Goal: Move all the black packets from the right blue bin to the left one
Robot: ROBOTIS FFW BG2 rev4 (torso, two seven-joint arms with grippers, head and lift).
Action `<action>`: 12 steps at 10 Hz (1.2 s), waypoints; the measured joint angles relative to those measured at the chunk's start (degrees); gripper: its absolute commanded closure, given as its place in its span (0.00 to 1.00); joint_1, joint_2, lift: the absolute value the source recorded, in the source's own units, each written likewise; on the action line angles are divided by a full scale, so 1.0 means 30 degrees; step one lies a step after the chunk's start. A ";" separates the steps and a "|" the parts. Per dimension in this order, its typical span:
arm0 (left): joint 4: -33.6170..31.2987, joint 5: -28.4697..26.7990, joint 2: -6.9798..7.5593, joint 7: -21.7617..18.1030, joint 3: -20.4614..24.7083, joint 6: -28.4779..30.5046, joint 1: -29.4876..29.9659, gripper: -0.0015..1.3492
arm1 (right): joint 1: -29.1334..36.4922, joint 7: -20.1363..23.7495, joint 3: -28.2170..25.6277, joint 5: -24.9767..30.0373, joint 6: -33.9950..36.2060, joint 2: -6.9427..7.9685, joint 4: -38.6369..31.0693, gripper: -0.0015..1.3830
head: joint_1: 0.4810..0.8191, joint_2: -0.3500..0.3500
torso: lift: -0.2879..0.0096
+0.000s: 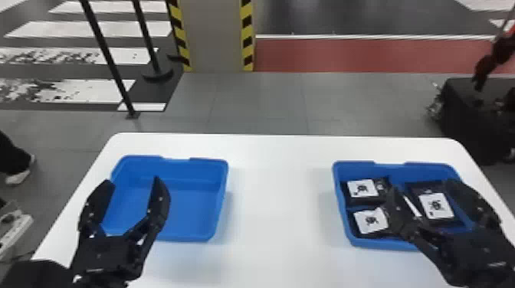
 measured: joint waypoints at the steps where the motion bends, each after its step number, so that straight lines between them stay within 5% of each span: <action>1: 0.0036 0.0034 0.0000 0.0002 -0.0079 -0.0103 -0.0019 0.20 | -0.0037 0.0009 0.0000 -0.0007 0.0294 0.0000 -0.0016 0.12 | 0.63 0.57 | 0.60; 7: 0.0427 0.0243 0.0000 -0.0018 -0.0297 -0.0714 -0.0187 0.20 | -0.0066 -0.0024 0.0000 0.0043 0.0435 0.0007 -0.0196 0.12 | 0.63 0.57 | 0.60; 12: 0.0434 0.0548 0.0000 -0.0253 -0.0870 -0.0550 -0.0306 0.20 | -0.4090 -0.0056 -0.0056 0.0147 0.6760 -0.0630 0.2430 0.12 | 0.63 0.50 | 0.60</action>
